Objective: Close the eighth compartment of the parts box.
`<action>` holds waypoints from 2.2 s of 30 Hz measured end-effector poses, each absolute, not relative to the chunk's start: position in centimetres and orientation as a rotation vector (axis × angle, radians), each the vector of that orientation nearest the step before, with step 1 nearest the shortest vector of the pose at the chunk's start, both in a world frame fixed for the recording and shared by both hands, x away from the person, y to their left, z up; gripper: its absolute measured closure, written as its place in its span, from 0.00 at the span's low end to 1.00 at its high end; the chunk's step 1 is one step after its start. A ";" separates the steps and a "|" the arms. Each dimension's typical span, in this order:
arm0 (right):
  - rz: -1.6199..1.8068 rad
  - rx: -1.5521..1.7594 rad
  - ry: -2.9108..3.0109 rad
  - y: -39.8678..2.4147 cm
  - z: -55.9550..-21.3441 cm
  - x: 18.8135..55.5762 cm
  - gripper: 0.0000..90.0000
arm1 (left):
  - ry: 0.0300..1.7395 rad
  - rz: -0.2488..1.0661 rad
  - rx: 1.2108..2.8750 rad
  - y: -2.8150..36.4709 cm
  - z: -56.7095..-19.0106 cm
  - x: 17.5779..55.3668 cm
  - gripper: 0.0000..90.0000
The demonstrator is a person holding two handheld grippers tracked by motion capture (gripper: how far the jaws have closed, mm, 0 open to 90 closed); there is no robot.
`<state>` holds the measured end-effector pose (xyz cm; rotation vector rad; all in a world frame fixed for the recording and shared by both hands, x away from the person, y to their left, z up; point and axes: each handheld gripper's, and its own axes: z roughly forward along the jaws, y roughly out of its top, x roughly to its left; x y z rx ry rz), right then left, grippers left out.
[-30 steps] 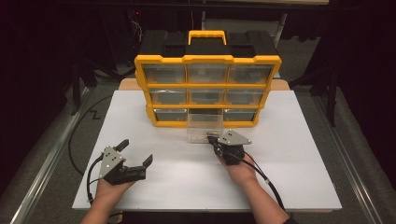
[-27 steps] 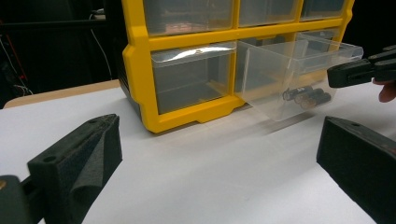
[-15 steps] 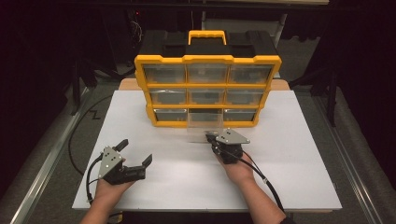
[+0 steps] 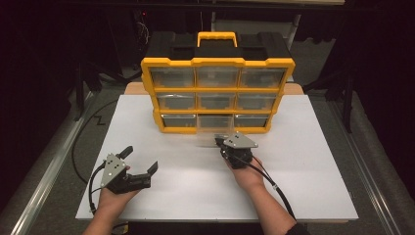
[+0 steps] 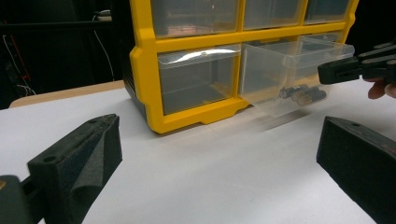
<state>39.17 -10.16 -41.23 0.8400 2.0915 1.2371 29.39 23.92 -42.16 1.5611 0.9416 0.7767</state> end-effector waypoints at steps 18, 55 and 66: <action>1.211 0.849 2.075 -9.9 -41.2 40.3 1.00 | 0.940 0.773 1.558 24.0 -42.1 29.4 0.01; 1.146 0.856 2.052 -9.3 -41.0 43.0 1.00 | 0.938 0.769 1.550 24.1 -42.1 29.3 0.01; 1.117 0.853 2.046 -8.9 -41.0 43.9 1.00 | 0.938 0.765 1.548 24.2 -42.1 29.2 0.01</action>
